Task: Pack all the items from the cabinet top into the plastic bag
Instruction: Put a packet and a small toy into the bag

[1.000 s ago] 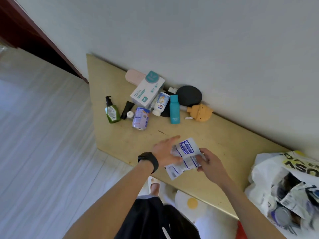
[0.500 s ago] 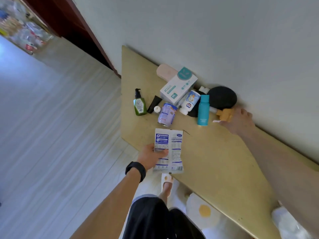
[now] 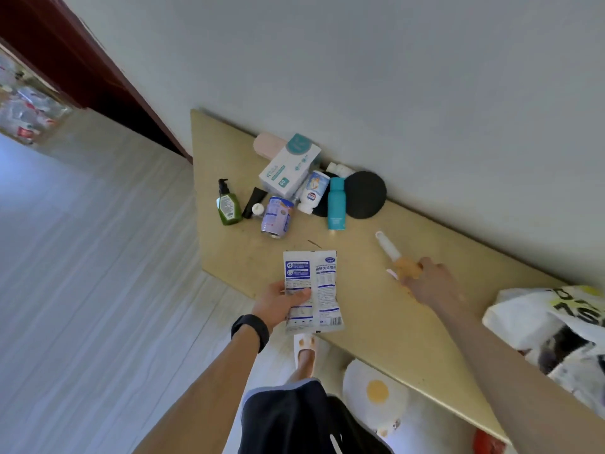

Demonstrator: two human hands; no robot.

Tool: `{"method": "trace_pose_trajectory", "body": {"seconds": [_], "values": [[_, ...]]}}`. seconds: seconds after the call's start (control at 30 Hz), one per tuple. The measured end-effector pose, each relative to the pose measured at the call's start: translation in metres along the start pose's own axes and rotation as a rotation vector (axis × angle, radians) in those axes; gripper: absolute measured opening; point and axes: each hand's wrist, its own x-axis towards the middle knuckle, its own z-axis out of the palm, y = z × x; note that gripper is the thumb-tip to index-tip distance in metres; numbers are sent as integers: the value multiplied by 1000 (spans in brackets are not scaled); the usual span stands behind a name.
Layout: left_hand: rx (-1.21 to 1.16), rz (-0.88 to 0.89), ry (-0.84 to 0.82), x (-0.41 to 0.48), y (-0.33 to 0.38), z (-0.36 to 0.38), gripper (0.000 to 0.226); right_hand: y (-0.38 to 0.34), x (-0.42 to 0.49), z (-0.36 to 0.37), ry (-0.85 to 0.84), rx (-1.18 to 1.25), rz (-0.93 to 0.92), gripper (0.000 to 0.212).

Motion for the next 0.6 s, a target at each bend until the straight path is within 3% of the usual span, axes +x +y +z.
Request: {"method": "trace_pose_trajectory", "body": {"seconds": [0.17, 0.37, 0.5, 0.6], "values": [[67, 90, -82, -22, 23, 68, 22, 70, -96, -4, 68, 394, -6, 45], [197, 247, -182, -61, 41, 154, 23, 149, -224, -27, 149, 1136, 106, 21], [321, 353, -283, -91, 47, 214, 19, 205, -260, -22, 210, 1377, 198, 30], [476, 425, -369, -105, 51, 262, 19, 242, -271, -15, 244, 1419, 254, 41]]}}
